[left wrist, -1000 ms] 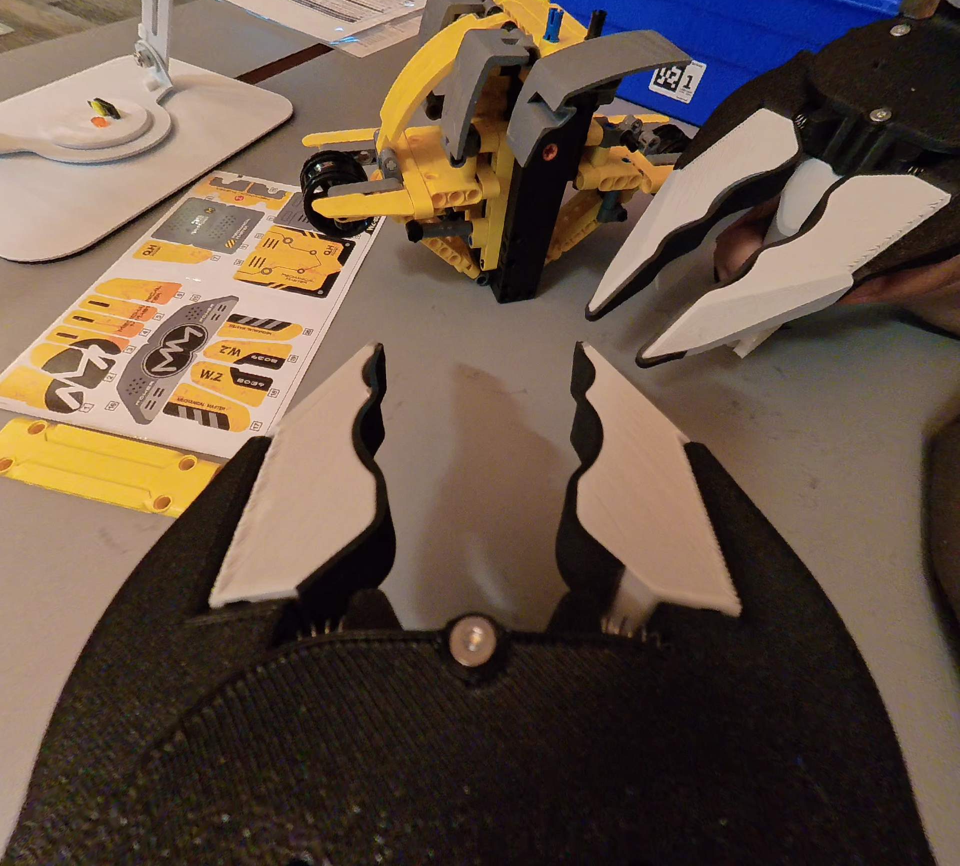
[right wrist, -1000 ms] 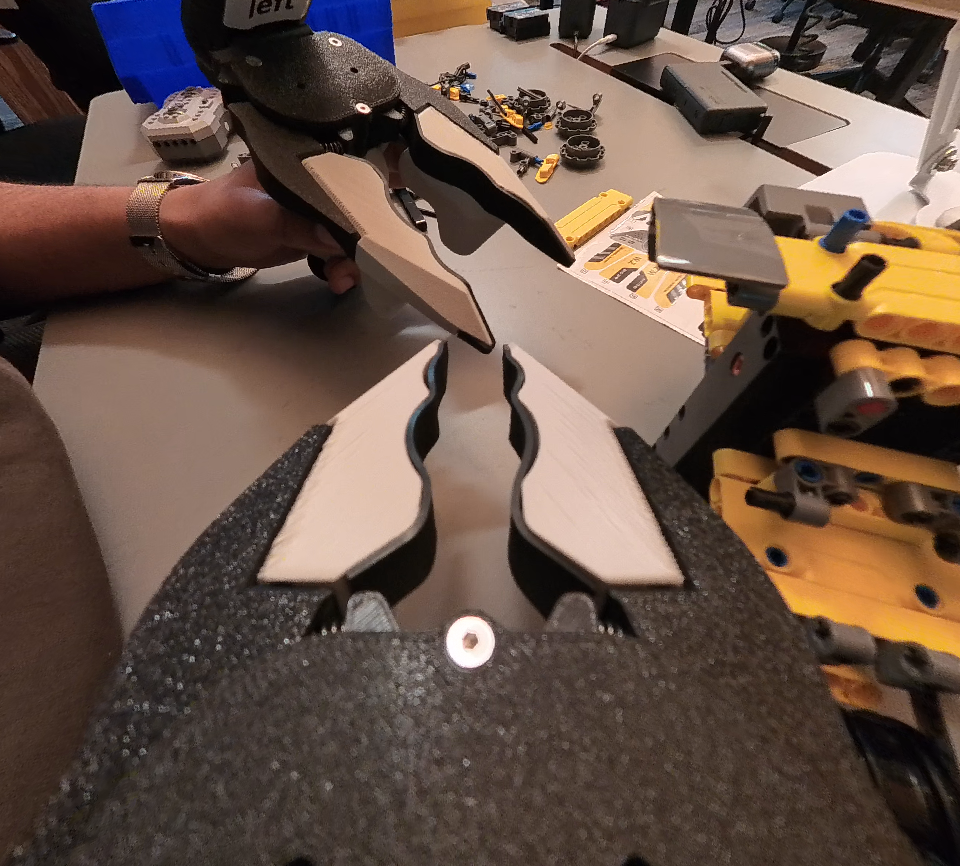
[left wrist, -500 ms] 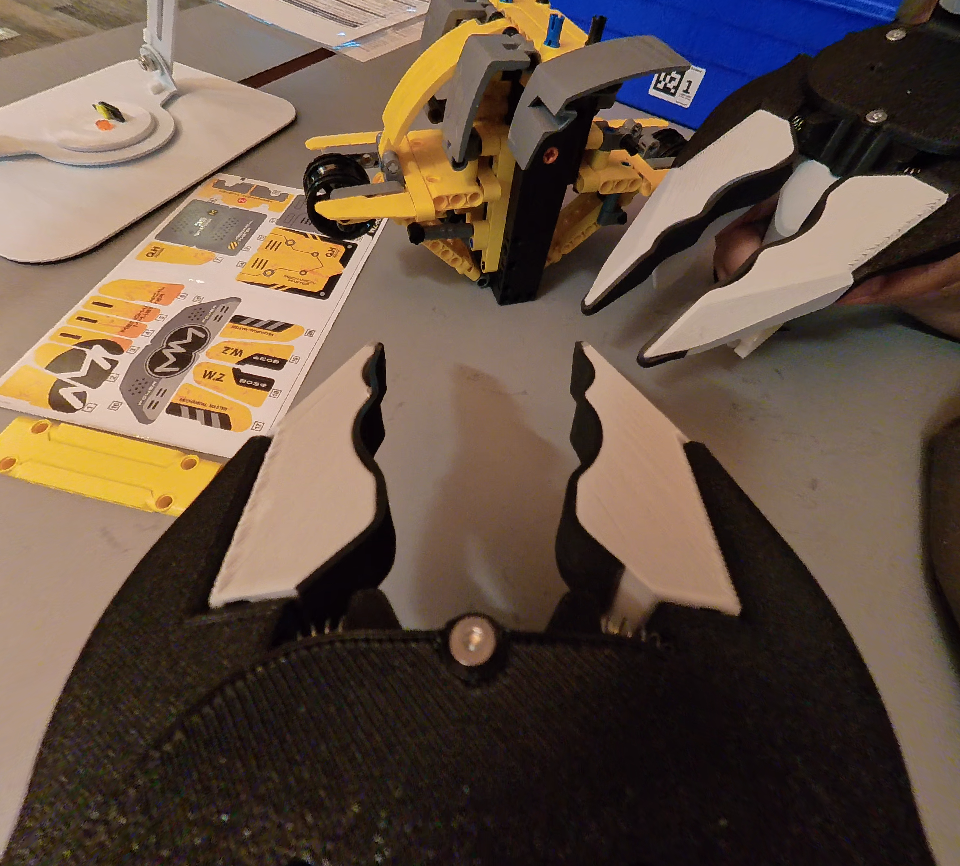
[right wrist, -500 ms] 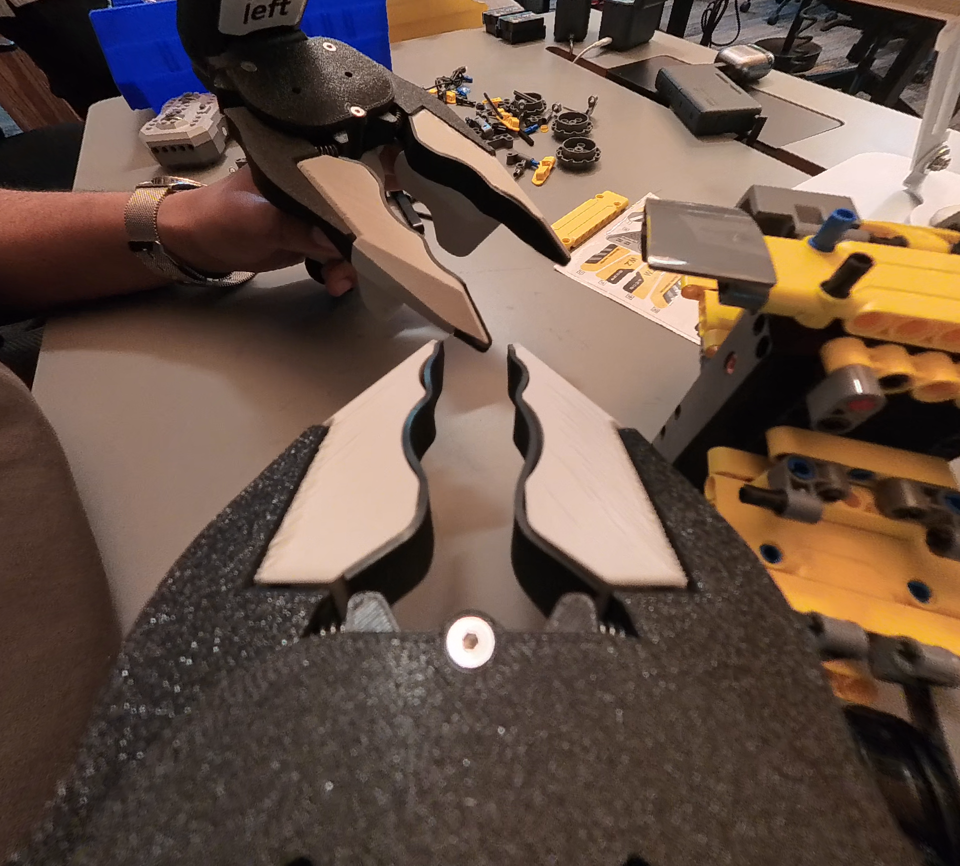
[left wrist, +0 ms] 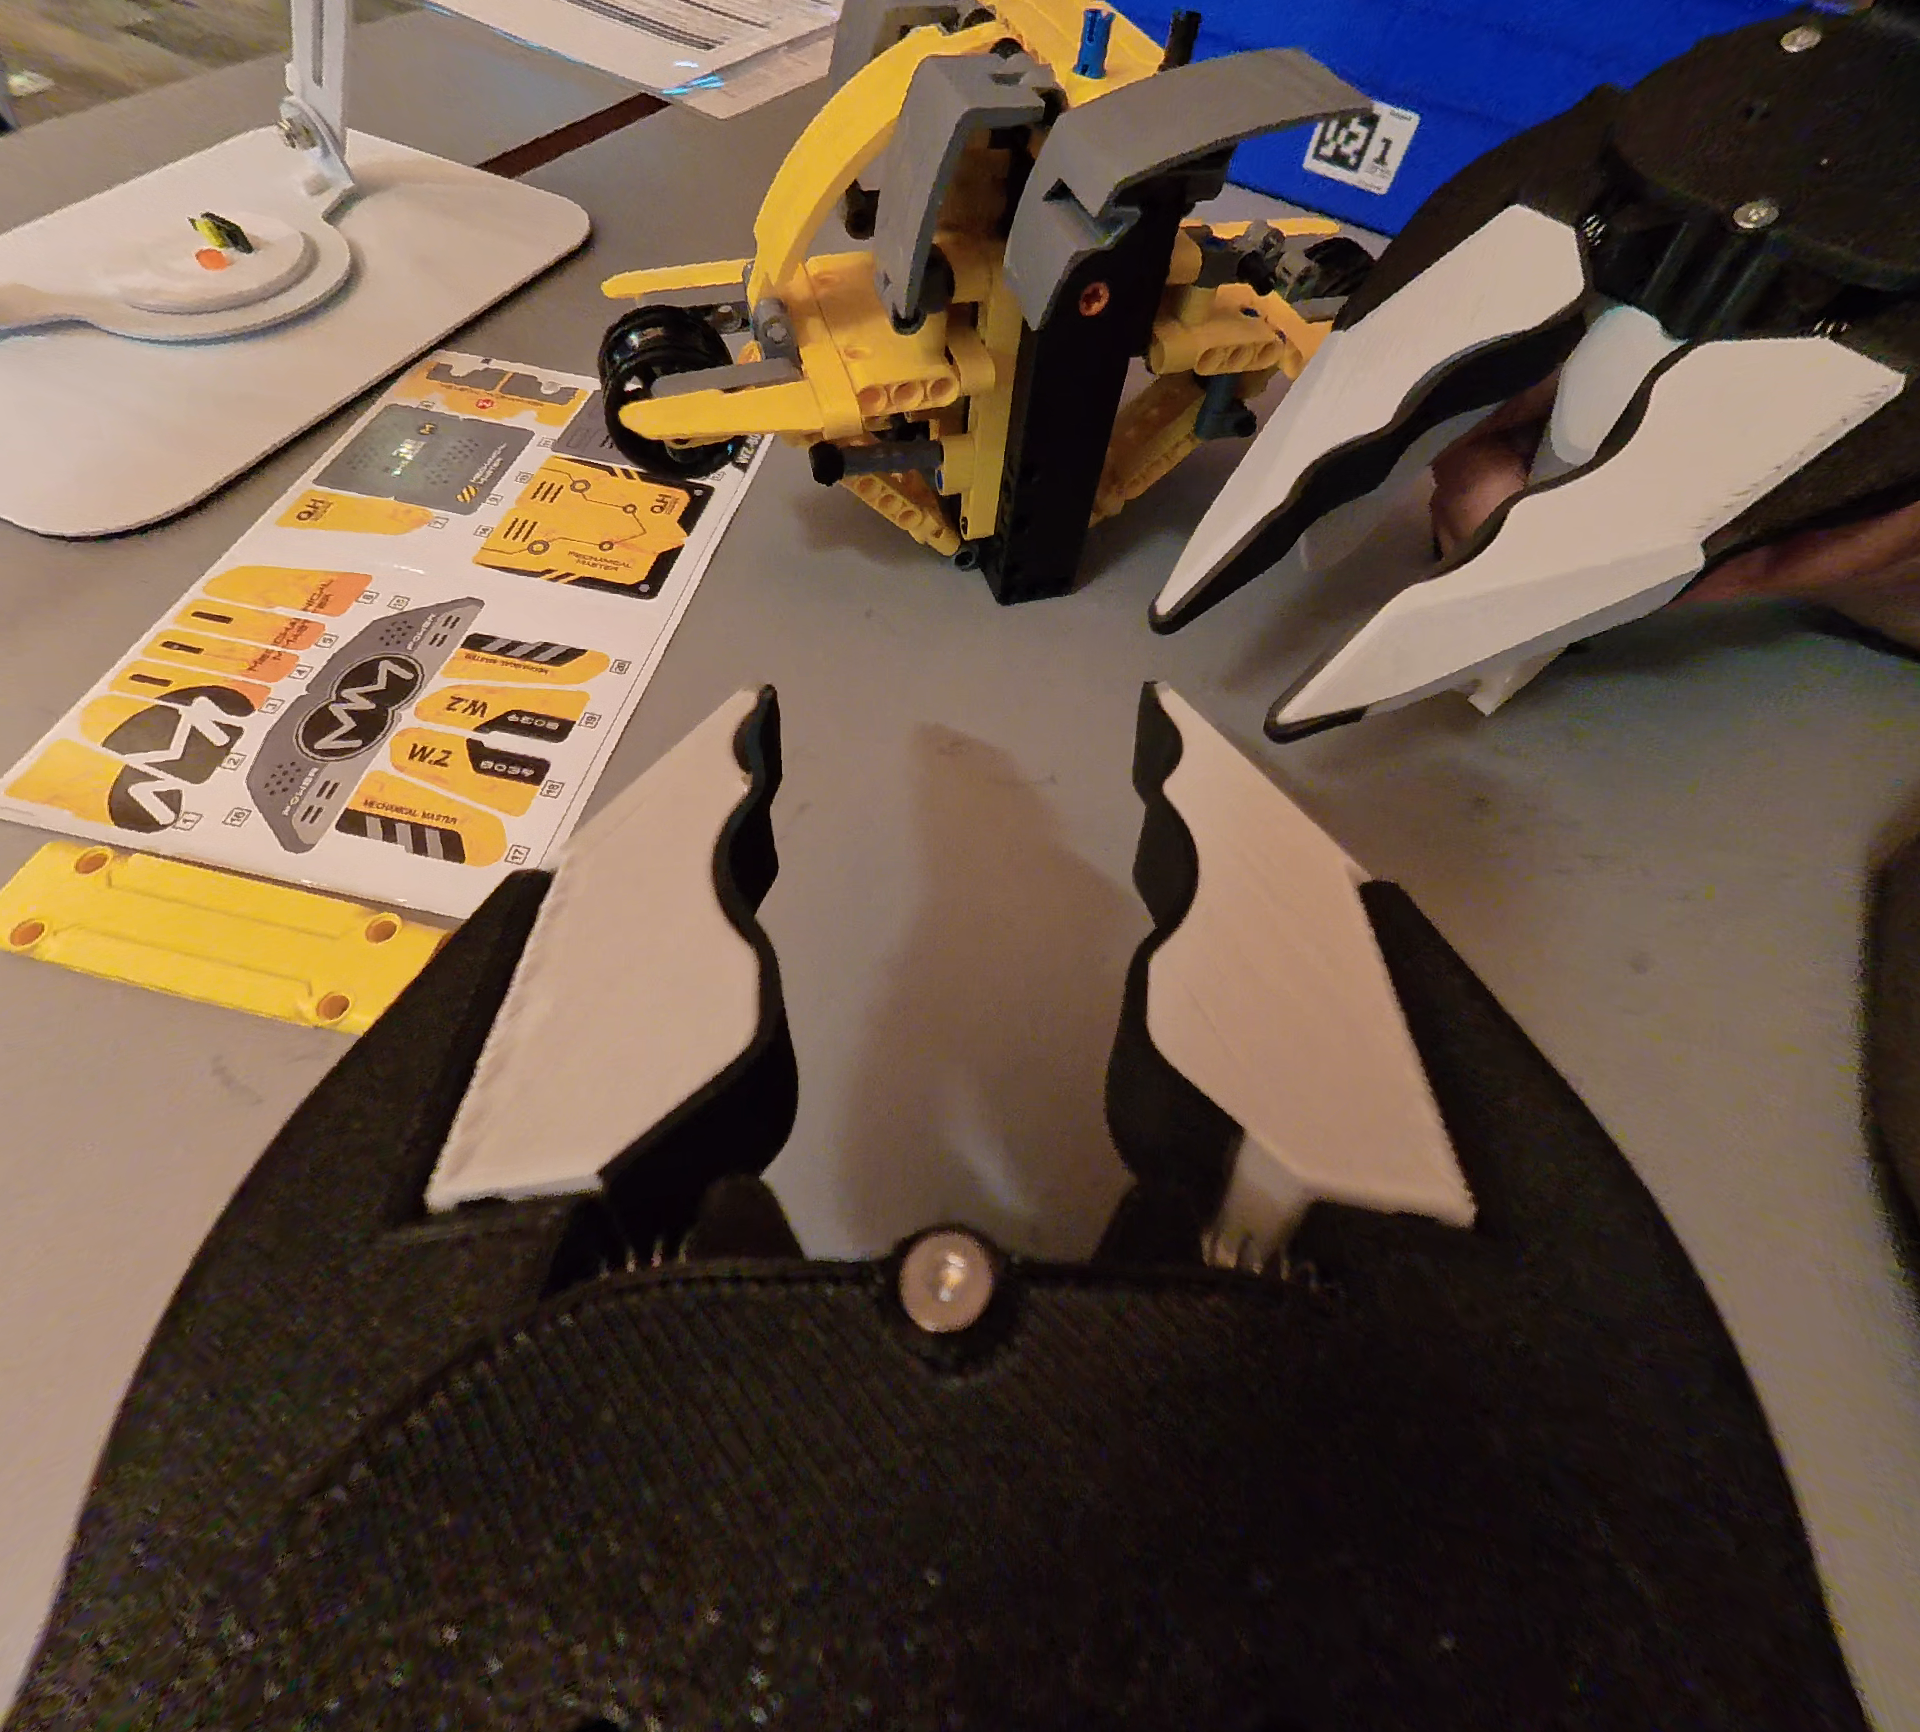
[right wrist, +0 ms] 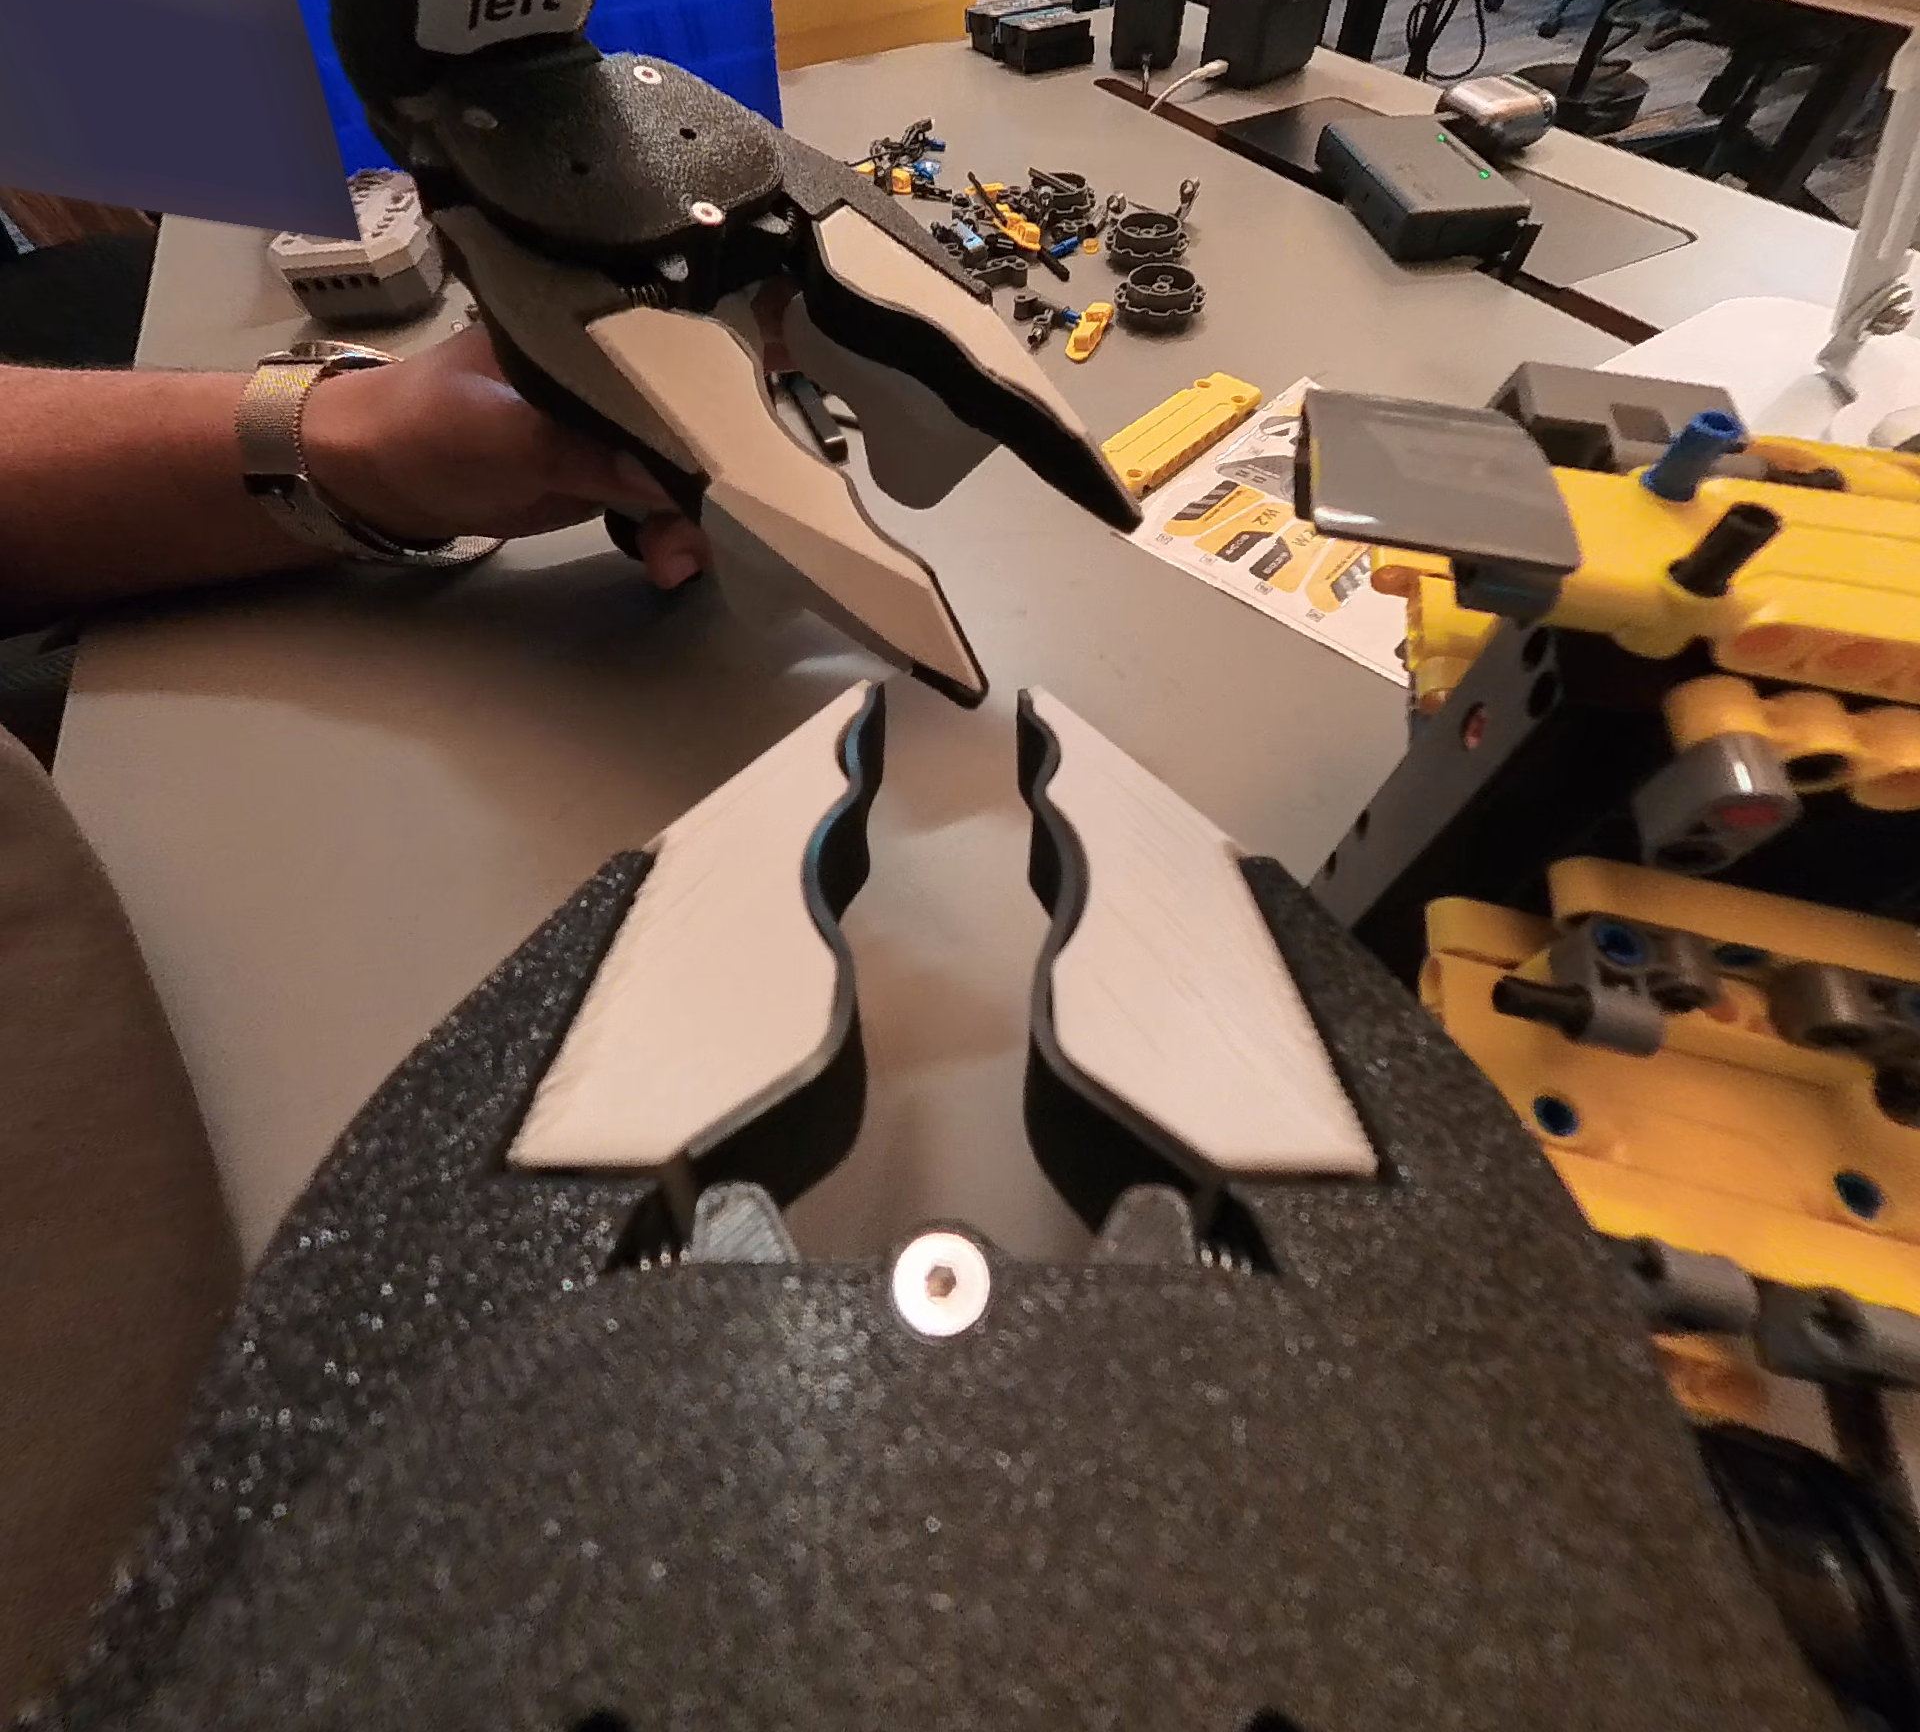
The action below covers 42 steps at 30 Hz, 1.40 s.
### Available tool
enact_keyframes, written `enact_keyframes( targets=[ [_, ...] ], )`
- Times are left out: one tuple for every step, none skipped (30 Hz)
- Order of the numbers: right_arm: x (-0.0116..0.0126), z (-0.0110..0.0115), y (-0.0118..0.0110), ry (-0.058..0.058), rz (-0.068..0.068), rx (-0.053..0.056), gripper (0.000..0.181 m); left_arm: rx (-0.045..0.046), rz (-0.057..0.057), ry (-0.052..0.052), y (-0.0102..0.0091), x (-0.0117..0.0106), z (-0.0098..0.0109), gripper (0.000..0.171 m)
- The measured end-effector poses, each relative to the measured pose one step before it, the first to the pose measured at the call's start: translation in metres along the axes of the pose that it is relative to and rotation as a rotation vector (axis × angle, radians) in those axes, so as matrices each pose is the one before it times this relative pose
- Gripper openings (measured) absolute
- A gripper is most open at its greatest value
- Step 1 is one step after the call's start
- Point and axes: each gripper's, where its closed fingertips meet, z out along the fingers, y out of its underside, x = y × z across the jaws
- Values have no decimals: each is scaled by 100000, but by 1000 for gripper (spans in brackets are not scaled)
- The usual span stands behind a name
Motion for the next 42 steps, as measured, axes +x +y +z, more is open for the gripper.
enact_keyframes(
  targets=[
    [7, -18, -14, 59, -50, 91, 25, -111, 728, -469, 19, 31, 9, 66],
    [11, -2, -11, 51, -16, 103, 25, -309, 594, -184, 54, 57, 21, 65],
    [2, -12, -33, -68, 72, 232, 25, -790, 346, 250, 120, 103, 32, 64],
    [2, -16, -36, -133, 164, 359, 25, -917, 225, 488, 145, 122, 49, 63],
    [15, -10, -41, -171, 273, 271, 25, -473, 216, 289, 64, 85, 25, 62],
    [22, 15, 10, -170, 360, 19, 26, -116, 5, -374, 13, -41, 23, 60],
    [15, 33, 29, -114, 290, -201, 26, -277, -425, -366, 30, -96, 35, 57],
    [10, 38, 43, -40, 159, -331, 26, -466, -807, 204, 50, -62, 46, 56],
    [5, 40, 44, 52, -28, -333, 27, -96, -963, 232, 16, -64, 9, 55],
    [-5, 42, 43, 159, -254, -311, 27, 719, -982, -250, -96, -135, -76, 53],
    [-3, 36, 37, 209, -332, -325, 27, 1158, -1210, -454, -143, -185, -133, 50],
    [-27, 46, 60, 128, -320, -375, 27, 1058, -1325, 11, -116, -155, -163, 48],
    [-13, 53, 49, 122, -288, -409, 27, 638, -1093, -55, -79, -200, -209, 46],
    [-5, 41, 46, 125, -200, -351, 27, 304, -567, -1269, -102, -453, -295, 44],
    [4, 35, 36, 58, -105, -252, 27, 827, -87, -2568, -252, -691, -441, 42],
    [-6, 27, 20, 18, -14, -179, 27, 1490, 268, -3518, -455, -930, -638, 40],
    [17, 8, 8, -8, 115, -113, 27, 2264, 182, -4504, -652, -1148, -857, 38],
    [8, 8, 9, -61, 186, -29, 28, 3304, -18, -5153, -887, -1375, -1062, 36],
    [19, 6, 6, -112, 239, 3, 28, 4299, -236, -5689, -1166, -1593, -1271, 34],
    [-19, 41, 28, -284, 307, -122, 28, 5100, -538, -7041, -1379, -1943, -1507, 30],
    [-72, 80, 48, -565, 247, -448, 28, 5781, -1140, -7777, -1531, -2207, -1685, 24],
    [-96, 114, 108, -579, -27, -806, 28, 6457, -1973, -7233, -1592, -2266, -1764, 17],
    [-108, 114, 122, -234, -542, -994, 28, 6574, -3050, -7391, -1533, -2395, -1745, 11],
    [-70, 121, 120, 230, -911, -1009, 28, 6101, -3455, -7286, -1395, -2435, -1629, 6],
    [-56, 102, 114, 514, -1038, -897, 28, 4879, -3158, -6830, -1141, -2377, -1439, 1],
    [-52, 79, 93, 554, -1057, -744, 28, 3313, -3182, -6221, -839, -2262, -1174, 0],
    [-42, 64, 66, 484, -974, -568, 28, 2138, -3085, -4556, -546, -1906, -883, 0],
    [-28, 53, 61, 352, -657, -497, 28, 1713, -3109, -3026, -282, -1533, -655, 0],
    [-32, 59, 54, 76, -284, -463, 28, 1140, -3517, -1707, -56, -1155, -438, 0],
    [-13, 43, 49, -65, -15, -349, 28, 443, -3608, -724, 70, -809, -231, 0],
    [14, 18, 24, -108, 203, -202, 28, -228, -3110, 772, 141, -348, -45, 0],
    [15, 5, -3, -148, 351, 8, 28, -431, -1987, 1566, 191, -16, 74, 0],
    [28, -20, -18, -199, 486, 160, 28, -766, -1173, 1352, 255, 127, 160, 0],
    [19, -27, -28, -327, 562, 274, 28, -824, -590, 1900, 287, 348, 220, 0],
    [21, -54, -61, -403, 654, 491, 28, -1082, 190, 2691, 330, 562, 241, 0],
    [-6, -82, -95, -579, 850, 803, 28, -1101, 934, 2044, 332, 549, 231, 0],
    [-12, -102, -135, -829, 1150, 1112, 28, -1068, 1489, 705, 307, 377, 231, 1],
    [-35, -113, -159, -1017, 1569, 1216, 28, -1222, 2009, 290, 311, 326, 230, 2],
    [-48, -121, -162, -1169, 1919, 1273, 28, -1339, 2162, 234, 283, 308, 215, 3],
    [-56, -131, -166, -1321, 1907, 1355, 28, -1160, 2290, -77, 255, 228, 186, 3],
    [18, -110, -126, -918, 1663, 1038, 28, -968, 1864, -735, 227, 87, 170, 4],
    [57, -109, -111, -558, 1329, 885, 28, -853, 1436, -117, 198, 140, 150, 5]
  ],
)
